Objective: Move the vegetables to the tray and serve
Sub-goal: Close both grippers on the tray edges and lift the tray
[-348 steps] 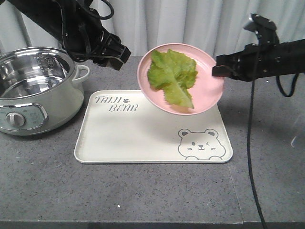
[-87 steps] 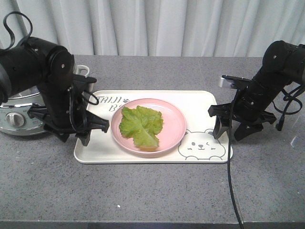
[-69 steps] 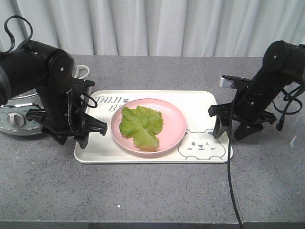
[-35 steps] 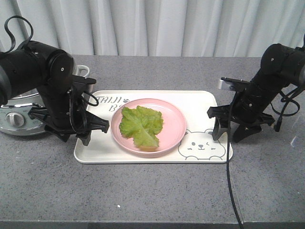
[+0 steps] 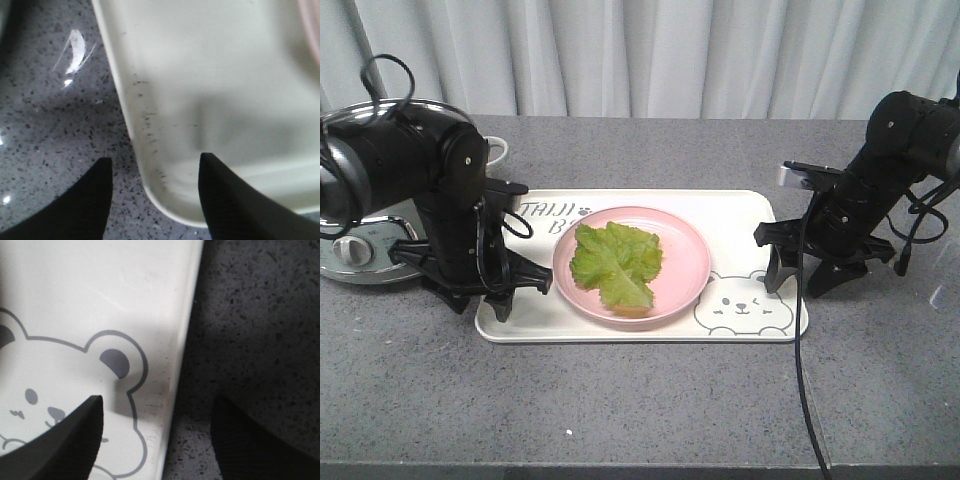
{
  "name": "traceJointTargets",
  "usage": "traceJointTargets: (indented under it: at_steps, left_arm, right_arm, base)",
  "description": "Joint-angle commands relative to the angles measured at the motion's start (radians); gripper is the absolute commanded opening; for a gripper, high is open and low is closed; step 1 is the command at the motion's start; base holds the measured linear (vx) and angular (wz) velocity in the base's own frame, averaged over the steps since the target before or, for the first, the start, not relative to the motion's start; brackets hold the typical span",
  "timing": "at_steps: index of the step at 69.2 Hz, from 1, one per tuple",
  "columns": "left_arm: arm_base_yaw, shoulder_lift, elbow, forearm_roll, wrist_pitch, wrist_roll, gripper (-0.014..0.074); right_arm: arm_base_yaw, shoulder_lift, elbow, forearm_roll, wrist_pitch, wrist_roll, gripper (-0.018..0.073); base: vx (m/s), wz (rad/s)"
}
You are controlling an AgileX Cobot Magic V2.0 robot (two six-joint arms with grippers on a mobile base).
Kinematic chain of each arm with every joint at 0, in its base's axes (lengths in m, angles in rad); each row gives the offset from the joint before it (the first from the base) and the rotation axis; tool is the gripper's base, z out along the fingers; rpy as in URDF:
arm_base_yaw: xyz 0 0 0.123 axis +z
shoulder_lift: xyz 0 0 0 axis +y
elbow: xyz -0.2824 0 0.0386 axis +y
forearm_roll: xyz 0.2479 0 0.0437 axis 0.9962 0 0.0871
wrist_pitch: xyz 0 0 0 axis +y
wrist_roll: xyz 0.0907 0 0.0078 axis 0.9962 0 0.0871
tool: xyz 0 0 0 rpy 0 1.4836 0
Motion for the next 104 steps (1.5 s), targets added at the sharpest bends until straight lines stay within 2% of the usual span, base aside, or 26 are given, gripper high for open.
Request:
traceJointTargets:
  at_steps: [1,17,29,36,48,56,86,104]
  left_arm:
    - [0.001,-0.035,-0.018,-0.025,-0.007,-0.003,0.0370]
    - [0.001,-0.010,-0.018,-0.046,0.004,-0.002,0.0359]
    - [0.001,-0.005,-0.018,-0.059,0.010,0.020,0.0267]
    - [0.001,-0.005,-0.018,-0.072,0.012,0.025,0.0169]
    - [0.001,-0.005,-0.018,-0.072,0.009,0.042,0.0005]
    - [0.001,-0.011,-0.018,-0.072,0.005,0.071,-0.0008]
    - [0.001,-0.096,-0.022,-0.085,-0.072,0.077,-0.0007]
    - [0.001,-0.131,-0.022,-0.178,-0.095,0.134,-0.0007]
  right_arm:
    - [-0.003,-0.034,-0.019,0.009,-0.013,-0.002,0.0454]
    - [-0.003,-0.034,-0.019,0.009,-0.013,-0.002,0.0454]
    - [-0.003,-0.034,-0.019,0.009,-0.009,-0.002,0.0400]
    - [-0.003,-0.034,-0.019,0.009,-0.009,-0.002,0.0326]
    - [-0.003,-0.034,-0.019,0.009,-0.006,-0.009,0.0123]
    - [-0.003,-0.034,-0.019,0.010,0.002,-0.029,-0.0017]
    - [-0.004,-0.093,-0.020,0.011,-0.015,-0.036,-0.0006]
    - [-0.004,-0.170,-0.020,0.006,-0.016,-0.032,-0.0006]
  base:
    - [0.00,0.00]
    - [0.00,0.00]
    - [0.00,0.00]
    - [0.00,0.00]
    - [0.00,0.00]
    - [0.00,0.00]
    - [0.00,0.00]
    - [0.00,0.00]
